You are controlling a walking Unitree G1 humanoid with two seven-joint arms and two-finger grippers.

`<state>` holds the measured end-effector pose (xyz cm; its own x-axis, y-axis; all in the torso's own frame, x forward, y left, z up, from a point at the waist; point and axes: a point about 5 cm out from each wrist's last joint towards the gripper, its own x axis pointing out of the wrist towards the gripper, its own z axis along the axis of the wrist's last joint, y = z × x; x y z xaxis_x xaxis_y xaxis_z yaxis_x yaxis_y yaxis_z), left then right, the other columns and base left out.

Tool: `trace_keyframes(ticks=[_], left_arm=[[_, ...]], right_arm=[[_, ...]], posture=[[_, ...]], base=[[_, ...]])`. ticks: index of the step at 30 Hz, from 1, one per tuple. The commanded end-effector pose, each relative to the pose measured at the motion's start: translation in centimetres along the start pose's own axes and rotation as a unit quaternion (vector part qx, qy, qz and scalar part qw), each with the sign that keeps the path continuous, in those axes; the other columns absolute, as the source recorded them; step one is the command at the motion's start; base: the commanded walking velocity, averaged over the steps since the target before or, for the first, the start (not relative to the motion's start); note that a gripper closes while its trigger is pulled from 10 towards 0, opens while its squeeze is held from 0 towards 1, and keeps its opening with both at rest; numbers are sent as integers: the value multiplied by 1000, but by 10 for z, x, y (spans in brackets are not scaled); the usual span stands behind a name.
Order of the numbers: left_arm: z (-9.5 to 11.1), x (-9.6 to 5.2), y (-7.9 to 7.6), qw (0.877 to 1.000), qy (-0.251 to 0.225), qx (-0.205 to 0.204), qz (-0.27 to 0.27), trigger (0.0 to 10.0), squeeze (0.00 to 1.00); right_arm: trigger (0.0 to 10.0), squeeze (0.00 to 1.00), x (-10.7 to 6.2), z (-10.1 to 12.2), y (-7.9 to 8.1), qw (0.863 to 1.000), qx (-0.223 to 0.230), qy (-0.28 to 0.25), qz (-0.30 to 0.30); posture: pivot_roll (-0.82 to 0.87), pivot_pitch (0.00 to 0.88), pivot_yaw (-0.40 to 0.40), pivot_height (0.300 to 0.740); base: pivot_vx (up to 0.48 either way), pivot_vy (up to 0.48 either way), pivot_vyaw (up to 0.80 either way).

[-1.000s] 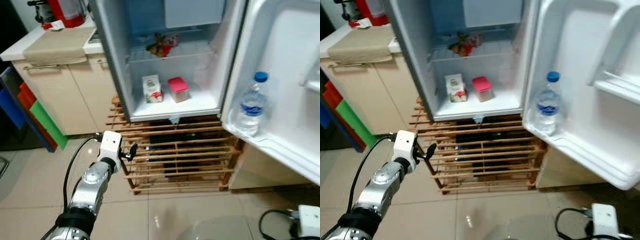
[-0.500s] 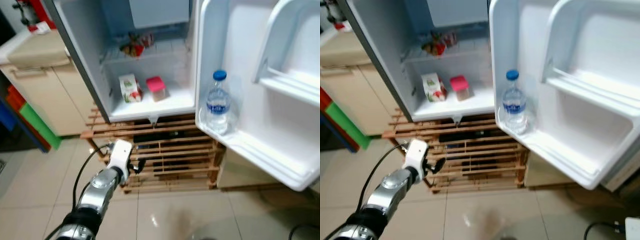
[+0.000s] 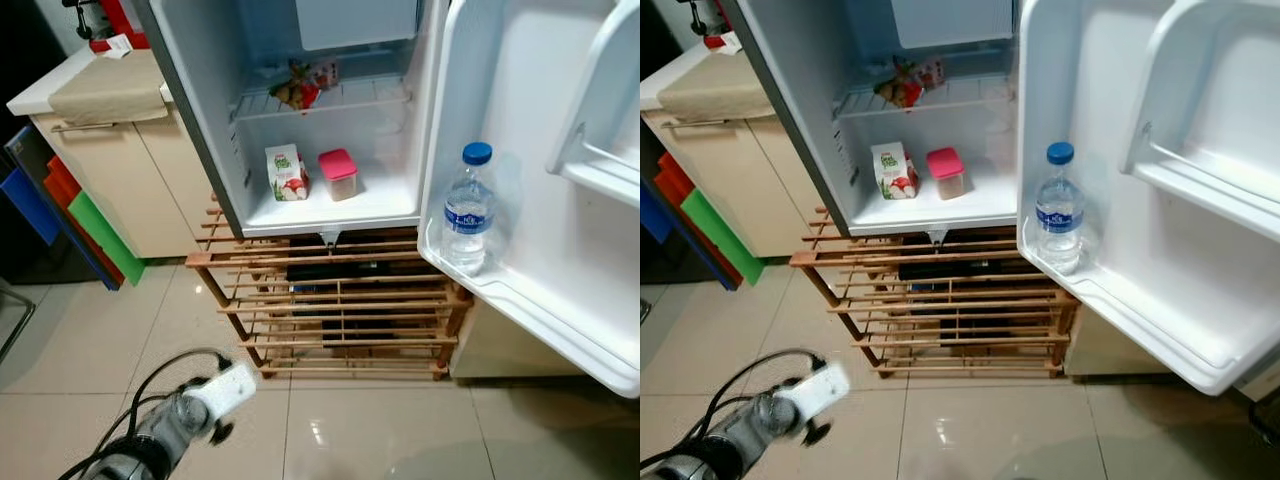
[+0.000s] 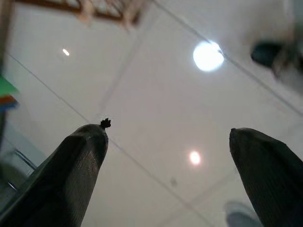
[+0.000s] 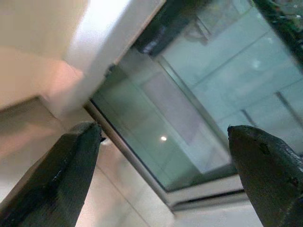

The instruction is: Restocking fridge

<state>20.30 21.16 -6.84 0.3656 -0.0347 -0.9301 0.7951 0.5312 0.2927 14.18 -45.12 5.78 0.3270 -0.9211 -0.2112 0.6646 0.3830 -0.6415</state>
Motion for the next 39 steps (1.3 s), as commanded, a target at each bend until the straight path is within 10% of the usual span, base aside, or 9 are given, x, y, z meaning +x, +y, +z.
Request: trace_keyframes(ticks=[1,22,39], left_arm=[[-2,0,-1,1000,6,15,-2,10000,0],[11,9,-35,982,-25,-184,-23,10000,0],[53,12,-43,961,-76,-266,8,10000,0]], right_arm=[[10000,0,-1,13,9,998,42,-23,28],[10000,0,-82,18,118,927,77,-115,349],[10000,0,-101,47,143,904,69,-150,395]], posture=[[-204,0,136,740],[-221,0,137,740],[-194,0,106,740]], base=[[0,0,0],[0,0,0],[-111,0,0]])
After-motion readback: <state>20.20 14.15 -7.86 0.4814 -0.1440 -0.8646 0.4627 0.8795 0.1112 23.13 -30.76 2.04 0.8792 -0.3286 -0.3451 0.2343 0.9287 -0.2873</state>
